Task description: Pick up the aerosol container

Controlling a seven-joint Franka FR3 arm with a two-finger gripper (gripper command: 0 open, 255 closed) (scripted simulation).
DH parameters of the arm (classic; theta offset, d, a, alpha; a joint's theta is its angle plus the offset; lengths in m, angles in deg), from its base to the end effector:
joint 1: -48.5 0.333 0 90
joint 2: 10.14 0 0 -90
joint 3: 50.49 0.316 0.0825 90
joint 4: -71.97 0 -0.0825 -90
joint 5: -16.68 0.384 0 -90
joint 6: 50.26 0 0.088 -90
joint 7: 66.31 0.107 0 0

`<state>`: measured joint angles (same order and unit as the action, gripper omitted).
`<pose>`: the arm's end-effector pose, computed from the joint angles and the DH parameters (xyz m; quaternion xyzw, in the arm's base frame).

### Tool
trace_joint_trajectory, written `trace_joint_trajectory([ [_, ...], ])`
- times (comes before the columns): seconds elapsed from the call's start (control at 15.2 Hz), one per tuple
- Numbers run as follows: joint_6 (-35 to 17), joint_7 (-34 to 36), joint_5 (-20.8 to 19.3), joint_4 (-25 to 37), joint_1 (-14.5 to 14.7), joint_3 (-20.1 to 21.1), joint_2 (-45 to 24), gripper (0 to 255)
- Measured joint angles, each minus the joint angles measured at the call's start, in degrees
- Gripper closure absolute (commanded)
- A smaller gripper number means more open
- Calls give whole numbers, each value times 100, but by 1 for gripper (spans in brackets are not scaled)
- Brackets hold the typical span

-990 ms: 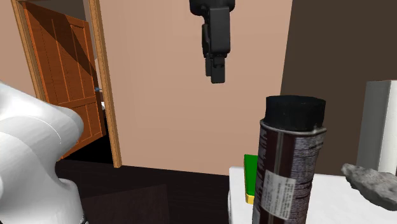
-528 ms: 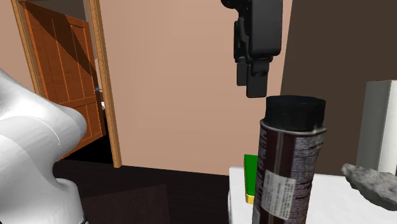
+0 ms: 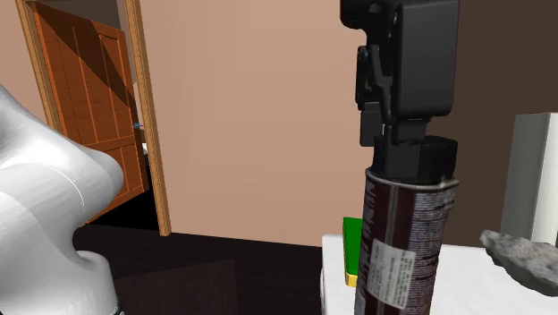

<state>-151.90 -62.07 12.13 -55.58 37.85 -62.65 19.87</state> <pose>0.3637 -0.1760 0.5731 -0.9760 0.2152 -0.0329 0.0089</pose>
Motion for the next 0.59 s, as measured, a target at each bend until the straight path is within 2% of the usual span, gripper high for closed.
trace_joint_trajectory([
  [0.2, -211, -3, -17, -238, -12, -17, 26, 0],
  [0.26, -238, -6, -19, -262, -14, -22, 24, 255],
  [0.59, -278, -11, -21, -279, -15, -27, 25, 255],
])
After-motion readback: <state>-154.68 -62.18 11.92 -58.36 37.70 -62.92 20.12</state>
